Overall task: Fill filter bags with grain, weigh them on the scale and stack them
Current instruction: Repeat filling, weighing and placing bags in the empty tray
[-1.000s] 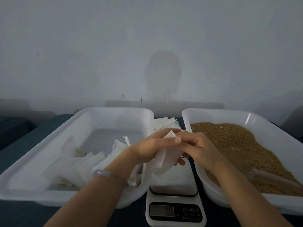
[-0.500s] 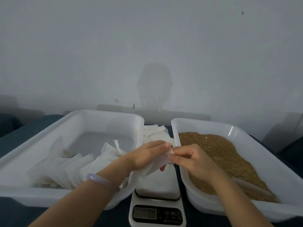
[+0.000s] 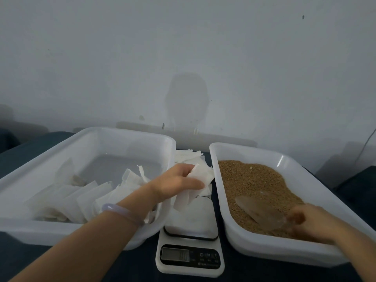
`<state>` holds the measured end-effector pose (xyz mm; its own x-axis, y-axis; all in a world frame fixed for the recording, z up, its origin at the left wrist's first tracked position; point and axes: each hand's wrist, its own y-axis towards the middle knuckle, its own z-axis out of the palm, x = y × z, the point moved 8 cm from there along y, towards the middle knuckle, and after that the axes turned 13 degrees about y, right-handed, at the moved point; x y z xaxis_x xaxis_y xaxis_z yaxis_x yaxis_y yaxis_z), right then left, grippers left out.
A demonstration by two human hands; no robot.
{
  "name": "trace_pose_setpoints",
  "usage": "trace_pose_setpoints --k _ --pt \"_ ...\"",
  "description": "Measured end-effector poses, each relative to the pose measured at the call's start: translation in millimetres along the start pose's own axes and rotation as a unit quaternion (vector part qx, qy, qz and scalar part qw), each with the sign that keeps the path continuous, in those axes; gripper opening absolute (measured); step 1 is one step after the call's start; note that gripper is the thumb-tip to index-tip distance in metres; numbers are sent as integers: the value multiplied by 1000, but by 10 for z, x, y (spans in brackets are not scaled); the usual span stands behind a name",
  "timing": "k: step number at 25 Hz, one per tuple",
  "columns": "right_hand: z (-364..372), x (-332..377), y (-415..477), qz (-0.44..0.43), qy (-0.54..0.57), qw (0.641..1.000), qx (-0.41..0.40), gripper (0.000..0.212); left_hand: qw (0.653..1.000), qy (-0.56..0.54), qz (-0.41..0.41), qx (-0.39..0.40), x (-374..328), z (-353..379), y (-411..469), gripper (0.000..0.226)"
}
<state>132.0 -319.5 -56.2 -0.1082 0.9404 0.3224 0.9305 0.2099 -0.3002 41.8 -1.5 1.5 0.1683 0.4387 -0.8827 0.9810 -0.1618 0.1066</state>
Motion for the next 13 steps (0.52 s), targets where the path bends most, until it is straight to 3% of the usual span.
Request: trace_pose_setpoints --k 2,8,13 --pt "-100 63 17 -18 -3 999 -40 20 1000 -19 1 -9 -13 4 -32 14" --pt "-241 494 41 -67 -14 991 -114 19 998 -59 5 3 -51 94 -77 15" --pt "-155 610 70 -102 2 991 -91 28 997 -76 14 21 -42 120 -116 13"
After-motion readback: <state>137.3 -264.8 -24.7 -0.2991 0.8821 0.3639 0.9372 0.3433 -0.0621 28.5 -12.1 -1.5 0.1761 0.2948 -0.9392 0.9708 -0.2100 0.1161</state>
